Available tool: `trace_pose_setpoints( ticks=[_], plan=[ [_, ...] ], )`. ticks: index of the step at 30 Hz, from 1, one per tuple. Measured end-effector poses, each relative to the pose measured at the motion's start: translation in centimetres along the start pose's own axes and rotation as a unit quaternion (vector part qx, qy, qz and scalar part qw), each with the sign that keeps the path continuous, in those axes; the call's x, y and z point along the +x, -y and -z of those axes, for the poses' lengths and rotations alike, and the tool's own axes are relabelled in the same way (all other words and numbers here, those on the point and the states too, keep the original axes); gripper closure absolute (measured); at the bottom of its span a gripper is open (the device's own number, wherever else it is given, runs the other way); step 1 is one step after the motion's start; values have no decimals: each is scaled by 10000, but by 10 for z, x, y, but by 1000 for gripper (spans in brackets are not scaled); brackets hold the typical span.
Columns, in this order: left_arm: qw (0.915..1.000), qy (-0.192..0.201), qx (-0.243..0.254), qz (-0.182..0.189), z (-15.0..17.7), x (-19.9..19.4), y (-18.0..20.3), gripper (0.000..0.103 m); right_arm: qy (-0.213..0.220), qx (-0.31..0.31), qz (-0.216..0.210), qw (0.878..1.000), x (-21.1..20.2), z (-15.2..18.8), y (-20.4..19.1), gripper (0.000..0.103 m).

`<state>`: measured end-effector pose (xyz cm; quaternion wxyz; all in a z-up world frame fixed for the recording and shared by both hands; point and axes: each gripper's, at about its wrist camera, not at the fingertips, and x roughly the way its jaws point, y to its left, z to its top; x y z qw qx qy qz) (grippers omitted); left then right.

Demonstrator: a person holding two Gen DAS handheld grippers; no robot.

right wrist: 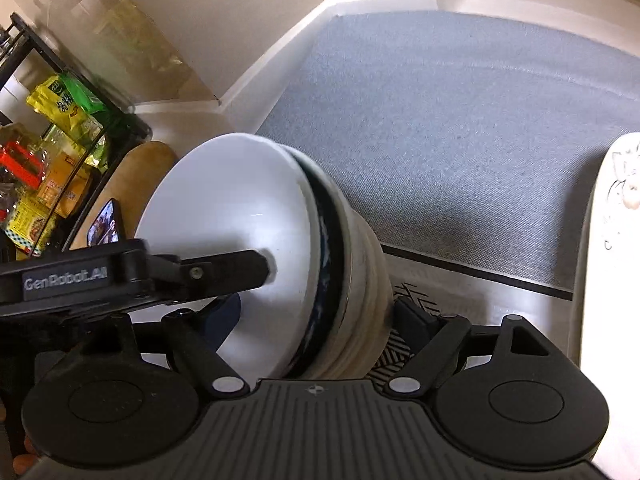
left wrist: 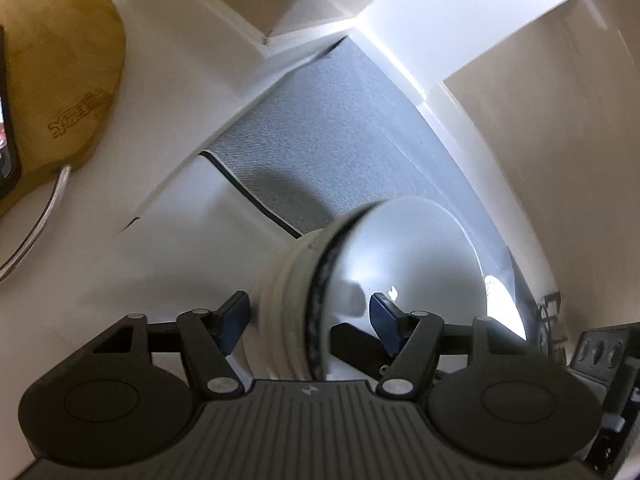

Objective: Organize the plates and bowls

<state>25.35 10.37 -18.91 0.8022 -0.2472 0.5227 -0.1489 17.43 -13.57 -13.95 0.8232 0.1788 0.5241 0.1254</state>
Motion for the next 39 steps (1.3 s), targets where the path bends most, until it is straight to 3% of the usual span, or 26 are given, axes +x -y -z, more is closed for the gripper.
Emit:
trace_pose_setpoints(
  ticks=[3,5,9,11,21,39],
  plan=[
    [9997,3,-246,69,1,-2,-10,39,-108,155,-142,9997,0,-3,10,22],
    [9996,-2,-286,-17,1,1,-14,35,-130,54,-182,9997,-1,-4,12,23],
    [9992,-25,-365,161,0,11,-15,29,-146,47,-329,9993,3,-7,18,22],
    [9998,36,-201,55,1,13,-7,27,-105,-55,-264,9996,4,-7,14,21],
    [9994,13,-330,-121,-2,16,7,26,-112,-143,-118,9998,0,-11,5,22],
    [9998,132,-108,139,-1,0,25,26,236,-186,-9,9995,-34,-21,15,22]
  ],
)
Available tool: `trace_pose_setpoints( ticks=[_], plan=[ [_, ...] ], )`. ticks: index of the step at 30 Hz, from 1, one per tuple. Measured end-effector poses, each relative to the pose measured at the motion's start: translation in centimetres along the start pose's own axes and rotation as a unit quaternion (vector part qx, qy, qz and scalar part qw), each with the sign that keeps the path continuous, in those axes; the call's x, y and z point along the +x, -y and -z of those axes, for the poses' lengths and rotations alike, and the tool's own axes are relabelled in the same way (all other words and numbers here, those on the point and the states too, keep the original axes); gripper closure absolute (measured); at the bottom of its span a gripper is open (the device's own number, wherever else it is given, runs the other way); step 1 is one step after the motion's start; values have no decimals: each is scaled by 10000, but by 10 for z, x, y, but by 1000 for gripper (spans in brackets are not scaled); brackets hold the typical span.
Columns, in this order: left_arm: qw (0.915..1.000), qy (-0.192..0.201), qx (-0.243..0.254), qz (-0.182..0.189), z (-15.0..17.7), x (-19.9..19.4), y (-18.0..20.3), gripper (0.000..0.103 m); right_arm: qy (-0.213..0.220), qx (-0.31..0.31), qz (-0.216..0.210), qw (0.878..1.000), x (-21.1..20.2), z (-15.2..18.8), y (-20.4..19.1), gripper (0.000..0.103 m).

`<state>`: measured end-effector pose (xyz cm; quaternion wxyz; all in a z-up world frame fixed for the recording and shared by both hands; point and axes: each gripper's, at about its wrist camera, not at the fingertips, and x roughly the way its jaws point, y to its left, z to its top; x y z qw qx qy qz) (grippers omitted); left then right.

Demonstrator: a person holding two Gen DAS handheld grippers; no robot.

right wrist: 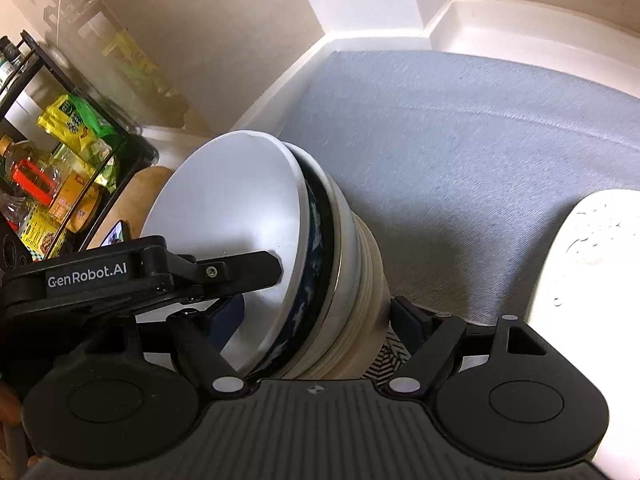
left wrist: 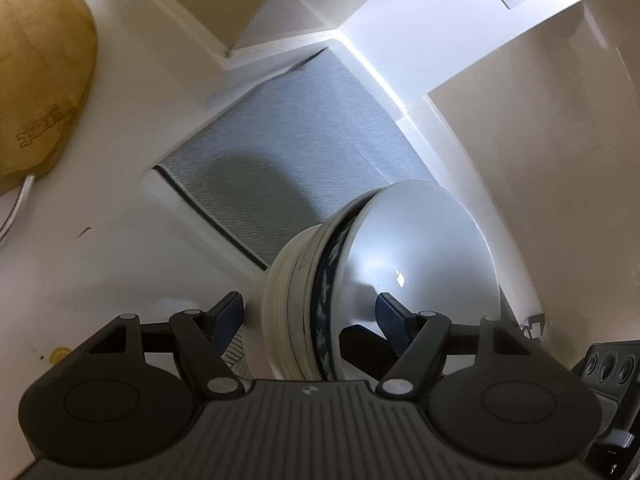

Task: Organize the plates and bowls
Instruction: 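Carry the bowl stack with both grippers over the white floral plate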

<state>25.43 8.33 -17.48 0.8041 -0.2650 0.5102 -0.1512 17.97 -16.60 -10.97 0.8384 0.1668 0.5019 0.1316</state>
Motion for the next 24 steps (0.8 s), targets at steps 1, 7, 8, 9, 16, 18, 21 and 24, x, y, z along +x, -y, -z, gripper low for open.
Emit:
trace_pose_setpoints(
  ticks=[1,7,8,9,16,18,21,24],
  plan=[
    [10000,-8,18,13,0,1,2,26,20,11,13,10000,-2,0,1,22],
    [9997,-32,183,140,0,4,16,26,185,96,126,9997,-18,1,9,22],
    [9996,-36,214,164,-1,6,19,26,223,114,148,9996,-21,0,11,22],
    [9995,-39,250,189,-2,8,23,26,263,133,172,9994,-25,0,13,22],
    [9973,-168,592,393,-1,23,56,26,567,357,388,9970,-53,2,35,22],
    [9961,-223,716,458,2,28,68,26,655,446,466,9958,-61,5,43,22],
    [9938,-318,897,569,7,38,87,26,804,591,595,9932,-76,9,57,22],
    [9908,-430,1087,688,14,49,106,26,942,735,724,9902,-91,14,70,22]
  ],
)
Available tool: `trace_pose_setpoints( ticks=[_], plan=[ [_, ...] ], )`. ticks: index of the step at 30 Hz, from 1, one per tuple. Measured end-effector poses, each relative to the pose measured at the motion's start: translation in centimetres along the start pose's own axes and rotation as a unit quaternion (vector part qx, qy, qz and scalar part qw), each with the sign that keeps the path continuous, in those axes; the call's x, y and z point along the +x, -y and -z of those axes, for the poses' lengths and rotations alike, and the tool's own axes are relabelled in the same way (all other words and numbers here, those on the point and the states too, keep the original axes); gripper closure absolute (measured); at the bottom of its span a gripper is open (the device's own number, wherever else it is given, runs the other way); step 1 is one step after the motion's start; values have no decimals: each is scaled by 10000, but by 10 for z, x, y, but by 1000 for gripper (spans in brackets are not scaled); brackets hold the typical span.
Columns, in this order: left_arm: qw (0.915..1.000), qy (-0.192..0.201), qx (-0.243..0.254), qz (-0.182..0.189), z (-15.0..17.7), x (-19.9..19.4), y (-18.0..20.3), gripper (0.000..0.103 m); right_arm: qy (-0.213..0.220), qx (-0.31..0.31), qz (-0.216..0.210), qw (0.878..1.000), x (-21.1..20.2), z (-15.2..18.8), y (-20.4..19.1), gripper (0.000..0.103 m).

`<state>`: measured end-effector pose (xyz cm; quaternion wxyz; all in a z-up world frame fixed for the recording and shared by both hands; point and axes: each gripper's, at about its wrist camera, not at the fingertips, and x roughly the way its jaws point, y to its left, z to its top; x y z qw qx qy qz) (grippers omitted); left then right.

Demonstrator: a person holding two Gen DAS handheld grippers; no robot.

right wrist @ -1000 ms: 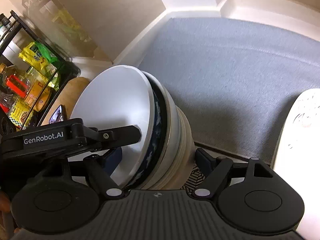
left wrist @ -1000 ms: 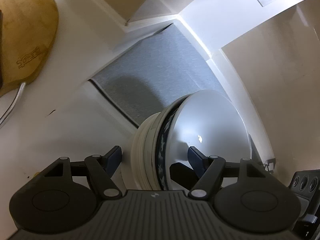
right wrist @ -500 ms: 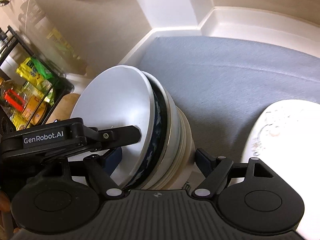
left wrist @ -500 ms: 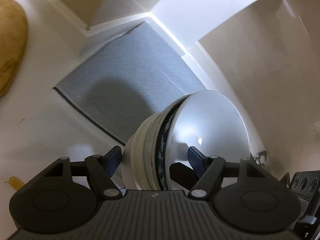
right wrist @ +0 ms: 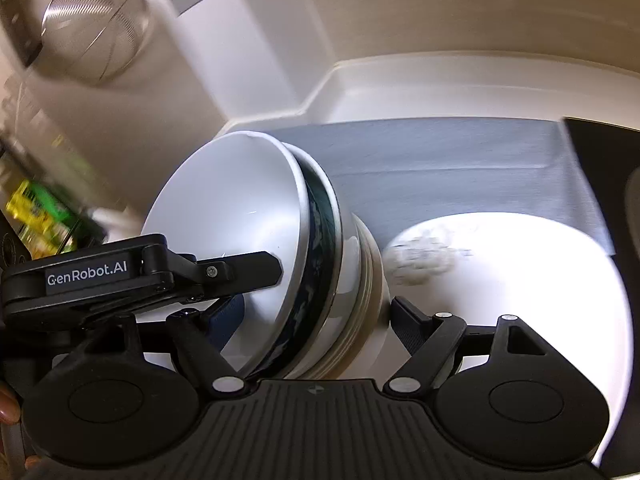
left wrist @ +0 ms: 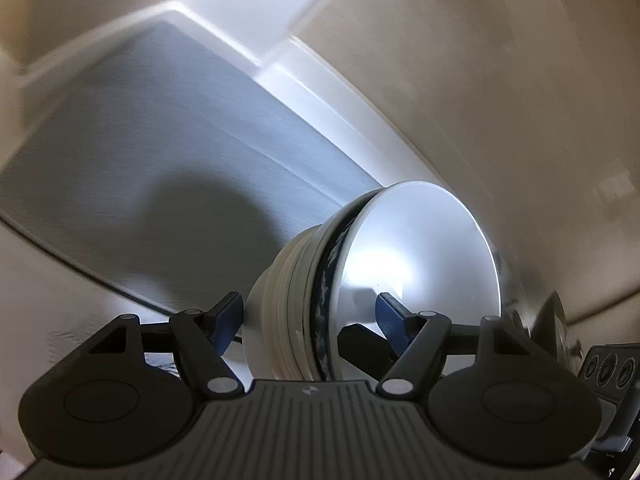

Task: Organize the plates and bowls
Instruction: 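Carry the bowl stack with both grippers over the white floral plate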

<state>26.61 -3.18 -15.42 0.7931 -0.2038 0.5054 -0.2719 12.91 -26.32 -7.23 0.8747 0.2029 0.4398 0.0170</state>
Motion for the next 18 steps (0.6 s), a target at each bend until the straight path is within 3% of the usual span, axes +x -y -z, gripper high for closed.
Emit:
trace_pose_setpoints(
  ticks=[12,18],
  plan=[
    [9970,-517,485,317,9,60,49,26,259,576,505,9967,-39,12,63,22],
    [9949,-729,611,340,18,70,65,26,247,807,626,9945,-46,21,83,22]
  ],
)
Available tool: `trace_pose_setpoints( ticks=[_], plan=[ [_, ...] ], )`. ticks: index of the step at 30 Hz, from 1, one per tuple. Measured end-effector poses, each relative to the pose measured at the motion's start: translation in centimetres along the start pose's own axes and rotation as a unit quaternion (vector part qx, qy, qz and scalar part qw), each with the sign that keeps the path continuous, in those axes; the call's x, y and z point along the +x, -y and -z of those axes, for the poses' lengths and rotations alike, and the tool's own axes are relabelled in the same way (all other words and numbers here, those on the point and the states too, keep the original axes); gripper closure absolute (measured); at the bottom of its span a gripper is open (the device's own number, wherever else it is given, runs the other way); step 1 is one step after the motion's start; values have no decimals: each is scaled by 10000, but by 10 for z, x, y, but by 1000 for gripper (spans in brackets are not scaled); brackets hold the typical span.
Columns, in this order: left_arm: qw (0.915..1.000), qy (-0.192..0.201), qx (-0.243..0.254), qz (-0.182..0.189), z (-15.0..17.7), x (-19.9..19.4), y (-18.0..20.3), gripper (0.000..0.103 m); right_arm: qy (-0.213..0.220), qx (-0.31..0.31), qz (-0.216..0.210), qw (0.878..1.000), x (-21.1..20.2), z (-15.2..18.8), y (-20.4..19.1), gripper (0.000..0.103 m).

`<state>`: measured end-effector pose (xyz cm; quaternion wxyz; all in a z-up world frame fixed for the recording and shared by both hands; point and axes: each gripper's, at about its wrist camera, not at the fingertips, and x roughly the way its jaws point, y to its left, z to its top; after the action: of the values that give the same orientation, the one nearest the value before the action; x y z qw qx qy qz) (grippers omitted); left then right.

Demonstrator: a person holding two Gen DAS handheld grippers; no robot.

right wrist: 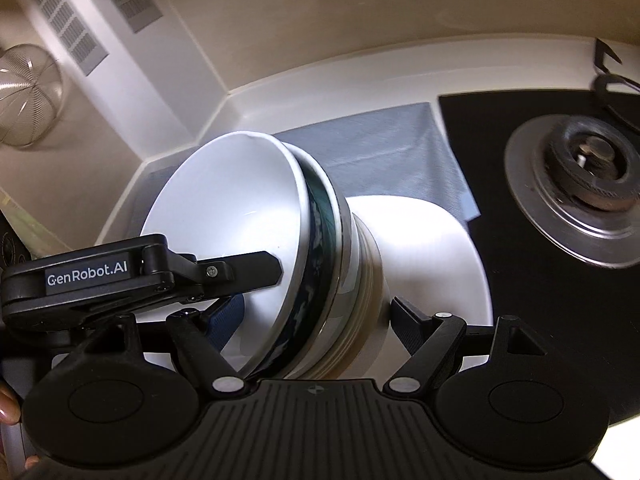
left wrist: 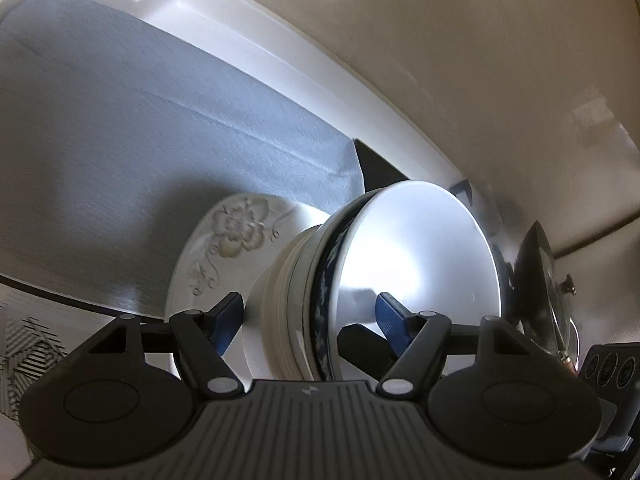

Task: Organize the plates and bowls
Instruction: 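Carry the bowl stack with both grippers over the white floral plate, then lower the bowl stack onto the floral plate and open both grippers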

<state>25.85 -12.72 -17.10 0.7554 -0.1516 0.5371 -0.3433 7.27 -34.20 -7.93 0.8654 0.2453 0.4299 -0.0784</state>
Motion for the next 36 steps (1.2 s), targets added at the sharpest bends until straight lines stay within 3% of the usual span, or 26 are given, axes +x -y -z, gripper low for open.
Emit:
trace_pose_setpoints(
  ticks=[15,28,36],
  plan=[
    [9995,-273,-21,-159,-2,37,3,26,-259,254,32,9993,17,4,25,22],
    [9991,-230,231,-282,-5,49,9,26,-391,259,17,9989,27,0,31,22],
    [9990,-246,262,-276,-7,52,10,19,-436,256,-76,9987,30,-1,32,22]
  ],
)
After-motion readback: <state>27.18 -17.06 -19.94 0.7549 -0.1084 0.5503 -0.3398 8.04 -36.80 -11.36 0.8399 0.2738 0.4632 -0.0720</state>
